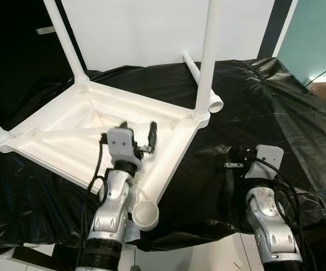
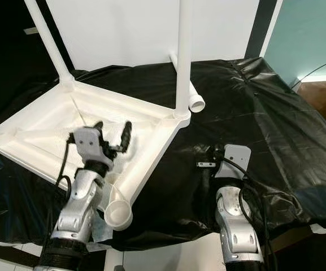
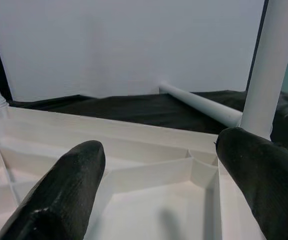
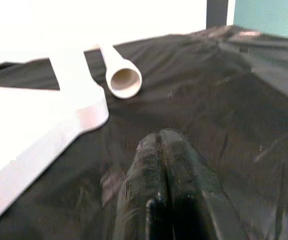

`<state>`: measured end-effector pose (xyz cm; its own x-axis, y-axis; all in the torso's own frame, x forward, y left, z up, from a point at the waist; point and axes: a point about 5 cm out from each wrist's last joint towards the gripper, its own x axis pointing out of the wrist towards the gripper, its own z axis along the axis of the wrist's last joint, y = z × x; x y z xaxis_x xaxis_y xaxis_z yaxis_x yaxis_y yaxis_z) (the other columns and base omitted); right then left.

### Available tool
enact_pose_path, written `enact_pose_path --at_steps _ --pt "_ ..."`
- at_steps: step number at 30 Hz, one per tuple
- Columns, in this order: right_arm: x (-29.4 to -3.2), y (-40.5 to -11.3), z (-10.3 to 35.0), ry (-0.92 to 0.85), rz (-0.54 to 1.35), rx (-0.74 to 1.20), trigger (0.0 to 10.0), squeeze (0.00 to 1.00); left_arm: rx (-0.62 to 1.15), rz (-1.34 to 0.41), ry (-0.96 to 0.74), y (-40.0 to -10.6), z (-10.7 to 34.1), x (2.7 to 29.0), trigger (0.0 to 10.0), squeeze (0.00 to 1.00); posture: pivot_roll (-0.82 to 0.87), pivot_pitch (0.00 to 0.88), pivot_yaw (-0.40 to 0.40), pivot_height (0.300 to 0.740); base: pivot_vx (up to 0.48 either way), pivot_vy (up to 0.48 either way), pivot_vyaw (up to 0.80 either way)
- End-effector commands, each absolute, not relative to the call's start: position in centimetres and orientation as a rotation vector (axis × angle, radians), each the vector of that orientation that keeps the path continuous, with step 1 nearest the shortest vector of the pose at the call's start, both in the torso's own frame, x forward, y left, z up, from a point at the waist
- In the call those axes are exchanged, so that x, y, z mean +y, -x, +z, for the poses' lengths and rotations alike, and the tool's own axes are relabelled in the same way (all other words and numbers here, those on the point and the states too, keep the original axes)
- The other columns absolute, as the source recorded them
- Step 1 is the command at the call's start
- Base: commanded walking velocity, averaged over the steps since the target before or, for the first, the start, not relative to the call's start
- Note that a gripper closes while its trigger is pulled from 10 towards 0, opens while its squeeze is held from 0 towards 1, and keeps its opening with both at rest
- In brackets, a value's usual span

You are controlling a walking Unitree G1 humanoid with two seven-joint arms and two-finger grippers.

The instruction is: Building children table

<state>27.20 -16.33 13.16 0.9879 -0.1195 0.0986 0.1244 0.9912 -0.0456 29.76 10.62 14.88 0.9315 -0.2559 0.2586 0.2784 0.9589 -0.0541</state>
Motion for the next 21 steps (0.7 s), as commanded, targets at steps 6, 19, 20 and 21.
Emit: enact_pose_path --at_steps 6,19,20,21 --pt "-16.03 -27.42 13.10 0.063 -0.120 -0.093 10.0 0.00 -0.235 -0.328 0.080 -29.75 14.73 10.11 10.0 0.00 -0.06 0.000 0.024 0.740 0.000 0.000 0.00" --pt "-16.15 -27.89 13.39 0.073 -0.124 -0.104 10.0 0.00 -0.217 -0.324 0.068 -29.72 14.20 10.19 10.0 0.00 -0.06 0.003 0.019 0.740 0.000 0.000 0.00" --pt "-16.15 -27.89 13.39 0.073 -0.124 -0.104 10.0 0.00 -0.217 -0.324 0.068 -29.72 14.20 10.19 10.0 0.00 -0.06 0.003 0.019 0.740 0.000 0.000 0.00" --pt "-16.17 -27.90 13.39 0.074 -0.125 -0.104 10.0 0.00 -0.216 -0.323 0.067 -29.70 14.17 10.18 10.0 0.00 -0.06 0.003 0.018 0.740 0.000 0.000 0.00"
